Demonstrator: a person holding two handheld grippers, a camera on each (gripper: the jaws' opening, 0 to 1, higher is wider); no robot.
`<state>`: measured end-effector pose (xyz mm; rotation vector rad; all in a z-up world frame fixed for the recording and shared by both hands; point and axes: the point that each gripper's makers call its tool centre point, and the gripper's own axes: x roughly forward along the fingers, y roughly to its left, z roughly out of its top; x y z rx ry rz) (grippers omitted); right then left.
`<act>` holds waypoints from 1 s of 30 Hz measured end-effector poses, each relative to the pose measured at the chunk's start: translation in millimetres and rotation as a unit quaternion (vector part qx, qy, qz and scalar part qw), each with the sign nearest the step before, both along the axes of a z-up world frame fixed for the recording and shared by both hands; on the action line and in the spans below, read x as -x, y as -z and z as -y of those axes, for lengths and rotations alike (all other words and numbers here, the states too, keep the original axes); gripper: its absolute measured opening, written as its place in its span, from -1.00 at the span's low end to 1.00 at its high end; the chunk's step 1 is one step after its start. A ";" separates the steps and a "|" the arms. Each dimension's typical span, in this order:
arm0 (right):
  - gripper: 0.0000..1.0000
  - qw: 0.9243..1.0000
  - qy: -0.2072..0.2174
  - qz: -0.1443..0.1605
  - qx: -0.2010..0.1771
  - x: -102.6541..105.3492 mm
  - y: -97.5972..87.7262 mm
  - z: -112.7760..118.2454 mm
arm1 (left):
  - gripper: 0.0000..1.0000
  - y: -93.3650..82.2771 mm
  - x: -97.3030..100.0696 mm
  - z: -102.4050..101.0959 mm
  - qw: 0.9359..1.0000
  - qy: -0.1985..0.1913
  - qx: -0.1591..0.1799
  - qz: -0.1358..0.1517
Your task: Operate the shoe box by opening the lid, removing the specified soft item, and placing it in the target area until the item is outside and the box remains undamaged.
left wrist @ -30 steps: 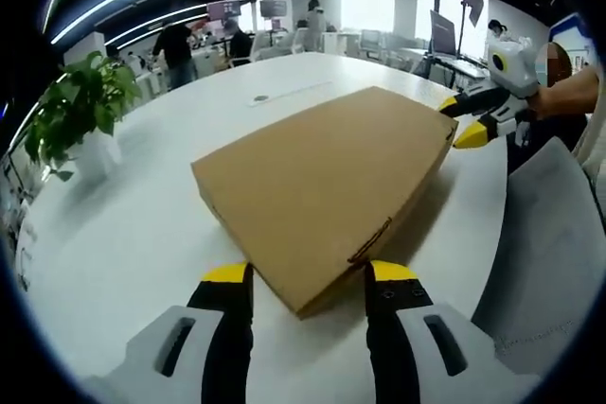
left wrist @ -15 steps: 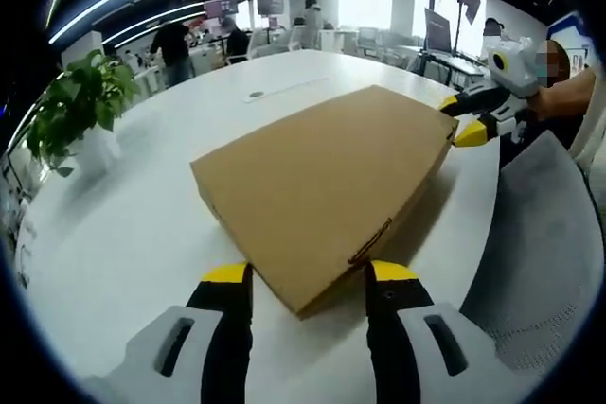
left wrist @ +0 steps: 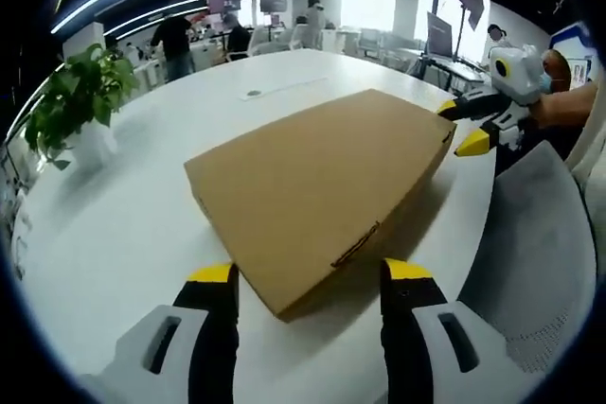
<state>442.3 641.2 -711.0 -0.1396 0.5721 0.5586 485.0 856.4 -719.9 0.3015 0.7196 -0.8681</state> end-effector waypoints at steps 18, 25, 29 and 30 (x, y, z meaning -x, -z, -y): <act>-0.09 1.000 -0.006 0.024 0.004 -2.0 -22.6 0.7 | 0.32 -20.5 2.0 3.6 1.000 -0.014 0.018 0.021; -0.08 0.999 -0.013 0.037 0.011 -5.5 -35.5 1.1 | 0.31 -33.7 -0.9 3.6 0.999 -0.018 0.023 0.038; -0.07 0.999 -0.018 0.048 0.019 -8.5 -45.1 1.0 | 0.27 -42.3 -4.6 3.1 0.998 -0.019 0.021 0.053; -0.06 0.998 -0.018 0.051 0.019 -9.9 -48.3 1.4 | 0.26 -45.4 -6.4 3.0 0.998 -0.020 0.022 0.058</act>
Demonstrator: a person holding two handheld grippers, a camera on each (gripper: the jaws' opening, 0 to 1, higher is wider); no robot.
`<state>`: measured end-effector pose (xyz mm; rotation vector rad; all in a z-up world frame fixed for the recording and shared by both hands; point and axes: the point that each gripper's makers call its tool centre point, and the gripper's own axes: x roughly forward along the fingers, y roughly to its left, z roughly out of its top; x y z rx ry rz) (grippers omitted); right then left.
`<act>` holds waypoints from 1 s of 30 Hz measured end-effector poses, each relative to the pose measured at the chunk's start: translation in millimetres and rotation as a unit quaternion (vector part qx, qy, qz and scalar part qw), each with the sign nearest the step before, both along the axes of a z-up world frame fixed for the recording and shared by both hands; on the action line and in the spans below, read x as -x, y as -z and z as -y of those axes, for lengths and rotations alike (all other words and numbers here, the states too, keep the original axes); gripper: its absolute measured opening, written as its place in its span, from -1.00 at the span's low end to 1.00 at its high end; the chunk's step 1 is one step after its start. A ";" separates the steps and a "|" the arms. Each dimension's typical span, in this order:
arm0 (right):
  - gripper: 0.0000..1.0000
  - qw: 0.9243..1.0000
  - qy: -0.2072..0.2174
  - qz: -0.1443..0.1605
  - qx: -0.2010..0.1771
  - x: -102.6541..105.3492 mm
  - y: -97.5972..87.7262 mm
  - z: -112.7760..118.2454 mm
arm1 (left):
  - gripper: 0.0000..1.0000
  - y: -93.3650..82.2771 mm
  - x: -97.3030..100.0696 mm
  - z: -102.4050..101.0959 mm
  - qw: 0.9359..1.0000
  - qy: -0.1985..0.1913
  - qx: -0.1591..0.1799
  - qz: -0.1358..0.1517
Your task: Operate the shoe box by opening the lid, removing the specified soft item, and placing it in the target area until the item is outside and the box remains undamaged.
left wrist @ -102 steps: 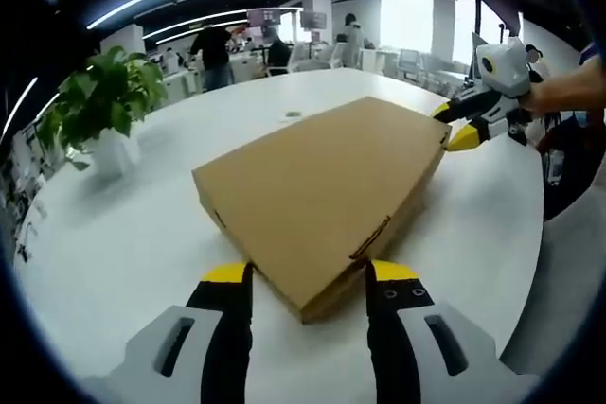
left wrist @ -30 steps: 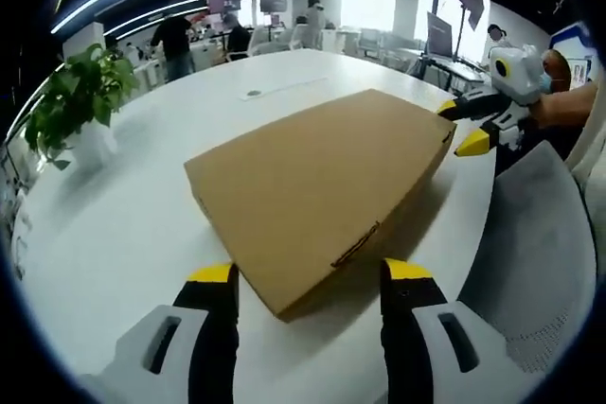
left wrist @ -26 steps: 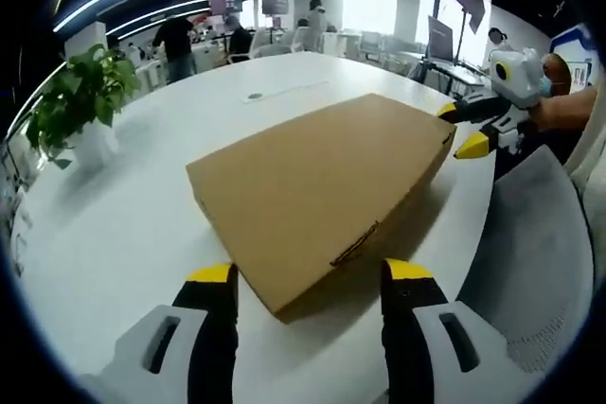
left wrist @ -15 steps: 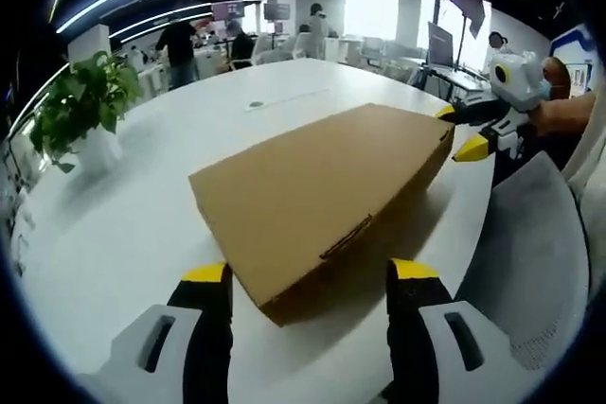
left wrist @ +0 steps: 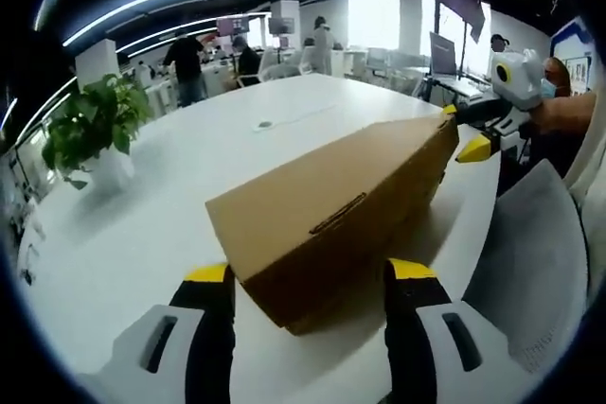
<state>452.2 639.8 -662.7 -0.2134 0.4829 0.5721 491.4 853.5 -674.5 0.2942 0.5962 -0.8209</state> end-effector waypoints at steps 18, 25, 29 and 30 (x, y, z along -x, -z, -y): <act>-0.06 0.999 -0.002 0.048 0.006 -37.4 -42.6 7.4 | -0.06 -45.1 -42.2 -0.8 0.996 -0.048 0.016 0.072; -0.05 0.998 -0.005 0.061 0.012 -53.9 -51.5 10.8 | -0.21 -57.3 -63.5 -2.2 0.993 -0.067 0.017 0.094; -0.07 0.998 -0.004 0.065 0.012 -65.5 -56.8 14.0 | -0.33 -62.6 -73.8 -3.4 0.992 -0.074 0.021 0.101; -0.07 0.998 -0.004 0.067 0.013 -68.6 -57.9 14.8 | -0.35 -64.0 -77.1 -3.2 0.992 -0.076 0.022 0.103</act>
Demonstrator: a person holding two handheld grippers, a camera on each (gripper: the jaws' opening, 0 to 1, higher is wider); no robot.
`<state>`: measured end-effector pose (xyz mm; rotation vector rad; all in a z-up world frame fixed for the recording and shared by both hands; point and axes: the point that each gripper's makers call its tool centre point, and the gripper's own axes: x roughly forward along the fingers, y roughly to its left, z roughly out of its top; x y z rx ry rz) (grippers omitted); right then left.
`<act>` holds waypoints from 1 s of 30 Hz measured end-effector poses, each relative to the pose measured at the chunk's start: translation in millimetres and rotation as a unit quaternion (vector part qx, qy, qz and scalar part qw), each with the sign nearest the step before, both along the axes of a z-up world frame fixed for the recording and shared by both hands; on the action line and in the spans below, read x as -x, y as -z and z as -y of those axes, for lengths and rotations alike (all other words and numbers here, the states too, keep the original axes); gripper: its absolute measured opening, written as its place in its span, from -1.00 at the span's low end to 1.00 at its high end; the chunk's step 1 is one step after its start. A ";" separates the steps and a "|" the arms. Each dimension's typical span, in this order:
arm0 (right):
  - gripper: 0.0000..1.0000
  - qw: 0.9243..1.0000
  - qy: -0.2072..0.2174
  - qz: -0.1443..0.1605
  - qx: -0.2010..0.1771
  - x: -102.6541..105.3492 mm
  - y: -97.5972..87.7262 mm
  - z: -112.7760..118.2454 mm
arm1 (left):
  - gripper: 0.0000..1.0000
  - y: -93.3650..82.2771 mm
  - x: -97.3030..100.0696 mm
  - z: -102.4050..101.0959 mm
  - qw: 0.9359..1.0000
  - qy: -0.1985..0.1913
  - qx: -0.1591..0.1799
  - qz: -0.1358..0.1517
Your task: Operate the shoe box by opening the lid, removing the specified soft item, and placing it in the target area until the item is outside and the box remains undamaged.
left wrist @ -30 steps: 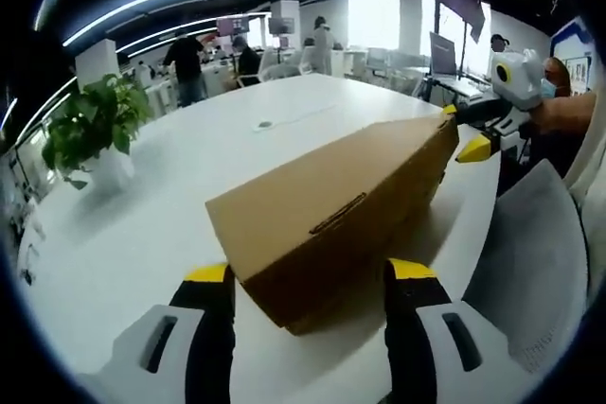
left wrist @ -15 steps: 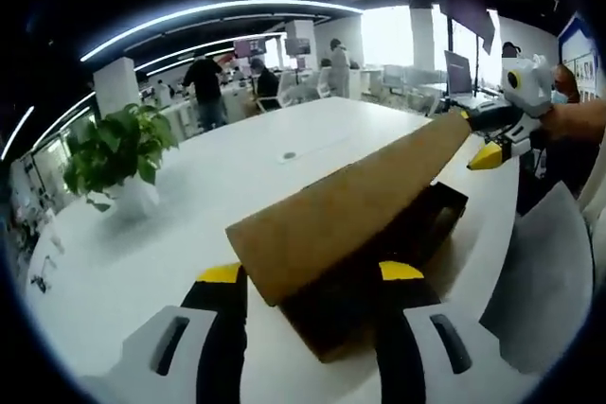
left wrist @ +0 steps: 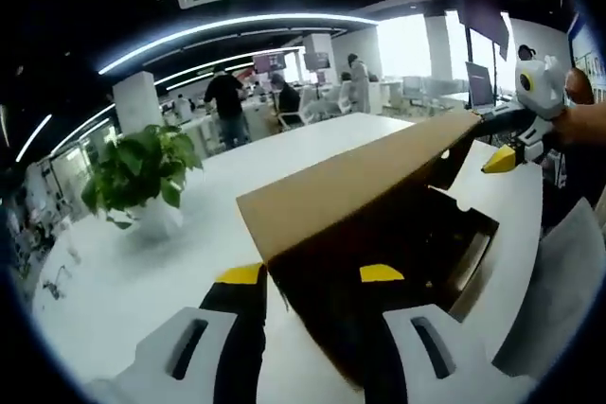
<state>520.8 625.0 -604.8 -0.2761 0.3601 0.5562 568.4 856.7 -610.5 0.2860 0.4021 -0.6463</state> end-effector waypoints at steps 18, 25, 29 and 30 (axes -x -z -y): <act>-0.19 1.000 0.003 0.007 0.002 -40.9 -5.4 11.4 | -0.67 -10.2 -47.9 -0.6 1.000 -0.025 0.008 0.008; -0.21 1.000 0.004 0.006 0.003 -55.6 -4.2 14.9 | -0.81 -9.9 -65.7 -2.5 0.999 -0.037 0.008 0.008; -0.23 1.000 0.005 0.007 0.004 -62.3 -2.4 16.5 | -0.87 -8.9 -74.5 -3.2 0.999 -0.040 0.009 0.008; -0.23 1.000 0.006 0.007 0.004 -64.1 -2.3 17.1 | -0.89 -8.8 -77.1 -3.9 0.999 -0.042 0.009 0.008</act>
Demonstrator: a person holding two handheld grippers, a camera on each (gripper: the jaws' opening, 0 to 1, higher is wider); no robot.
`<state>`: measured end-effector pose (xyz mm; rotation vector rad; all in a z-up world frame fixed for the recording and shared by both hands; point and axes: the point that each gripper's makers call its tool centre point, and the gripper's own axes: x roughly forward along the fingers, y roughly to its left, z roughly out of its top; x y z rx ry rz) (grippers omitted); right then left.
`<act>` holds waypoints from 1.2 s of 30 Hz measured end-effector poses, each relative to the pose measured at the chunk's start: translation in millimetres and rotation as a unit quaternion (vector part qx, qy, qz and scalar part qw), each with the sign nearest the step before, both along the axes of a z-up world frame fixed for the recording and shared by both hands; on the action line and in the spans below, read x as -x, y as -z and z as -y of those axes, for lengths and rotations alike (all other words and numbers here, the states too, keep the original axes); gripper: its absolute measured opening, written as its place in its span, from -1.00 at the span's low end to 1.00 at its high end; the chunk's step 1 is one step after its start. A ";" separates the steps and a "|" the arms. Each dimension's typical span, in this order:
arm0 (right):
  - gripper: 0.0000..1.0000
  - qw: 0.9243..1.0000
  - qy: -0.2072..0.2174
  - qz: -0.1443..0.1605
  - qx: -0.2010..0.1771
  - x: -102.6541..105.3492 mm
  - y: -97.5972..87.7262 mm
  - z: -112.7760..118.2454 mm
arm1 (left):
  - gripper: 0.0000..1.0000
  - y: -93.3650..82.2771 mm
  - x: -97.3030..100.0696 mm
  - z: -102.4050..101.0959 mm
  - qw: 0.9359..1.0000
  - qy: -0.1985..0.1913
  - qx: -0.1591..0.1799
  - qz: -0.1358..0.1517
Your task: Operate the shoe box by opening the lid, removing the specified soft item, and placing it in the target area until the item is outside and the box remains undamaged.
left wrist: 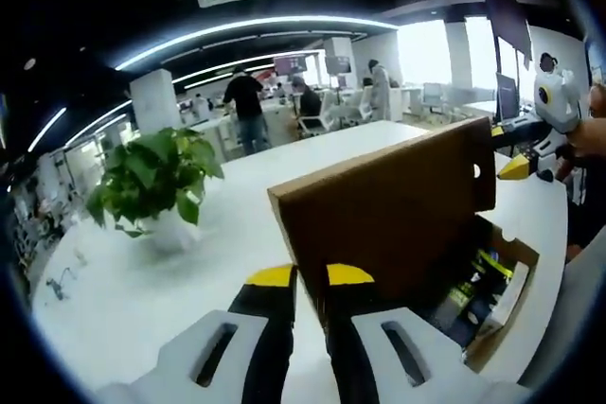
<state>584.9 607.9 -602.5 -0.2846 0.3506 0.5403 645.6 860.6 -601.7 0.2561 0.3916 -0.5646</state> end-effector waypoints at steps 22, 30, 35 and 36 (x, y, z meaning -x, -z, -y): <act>-0.70 0.999 0.039 -0.024 0.005 -16.0 32.1 22.8 | -1.00 7.3 -27.9 0.3 1.000 -0.008 -0.003 -0.008; -0.84 0.997 0.054 -0.052 -0.006 -6.5 55.5 27.3 | -1.00 10.3 -36.9 2.0 1.000 -0.005 -0.005 -0.013; -0.87 0.996 0.063 -0.062 -0.016 -4.4 62.6 27.7 | -1.00 12.4 -41.6 2.5 1.000 -0.004 -0.008 -0.015; -0.88 0.996 0.065 -0.062 -0.019 -5.0 63.3 28.2 | -1.00 12.7 -42.6 2.2 1.000 -0.005 -0.007 -0.015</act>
